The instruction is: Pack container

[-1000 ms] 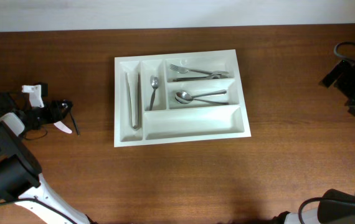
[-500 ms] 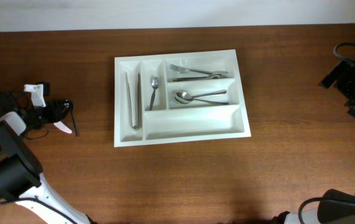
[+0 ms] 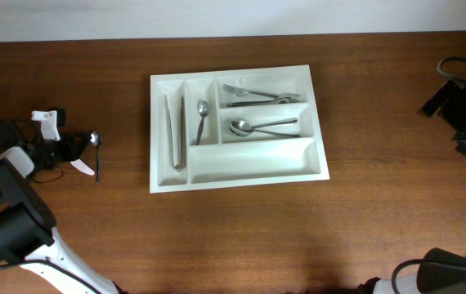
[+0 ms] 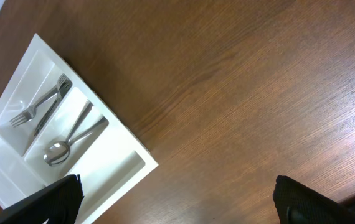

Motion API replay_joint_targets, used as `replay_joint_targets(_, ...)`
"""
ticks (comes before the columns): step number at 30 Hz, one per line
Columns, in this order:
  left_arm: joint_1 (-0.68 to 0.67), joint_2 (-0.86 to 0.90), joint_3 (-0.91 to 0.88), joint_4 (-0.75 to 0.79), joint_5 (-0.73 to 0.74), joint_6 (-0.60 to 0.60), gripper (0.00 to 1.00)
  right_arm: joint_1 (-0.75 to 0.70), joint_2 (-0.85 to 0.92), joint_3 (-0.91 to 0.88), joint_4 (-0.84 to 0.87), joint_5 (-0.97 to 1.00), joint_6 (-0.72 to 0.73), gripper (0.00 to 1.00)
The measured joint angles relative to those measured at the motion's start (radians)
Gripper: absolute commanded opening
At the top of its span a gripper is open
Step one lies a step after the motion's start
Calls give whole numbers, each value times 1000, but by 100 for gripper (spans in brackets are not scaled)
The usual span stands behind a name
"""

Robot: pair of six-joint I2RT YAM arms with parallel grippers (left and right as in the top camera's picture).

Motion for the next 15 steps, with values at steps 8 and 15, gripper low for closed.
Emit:
replay_joint_targets(8,0,0,0,-6,0,-1,20,0,0,0,0,0,0,99)
replay_joint_targets(15,0,0,0,-67,-1,32,33,0,0,0,0,0,0,99)
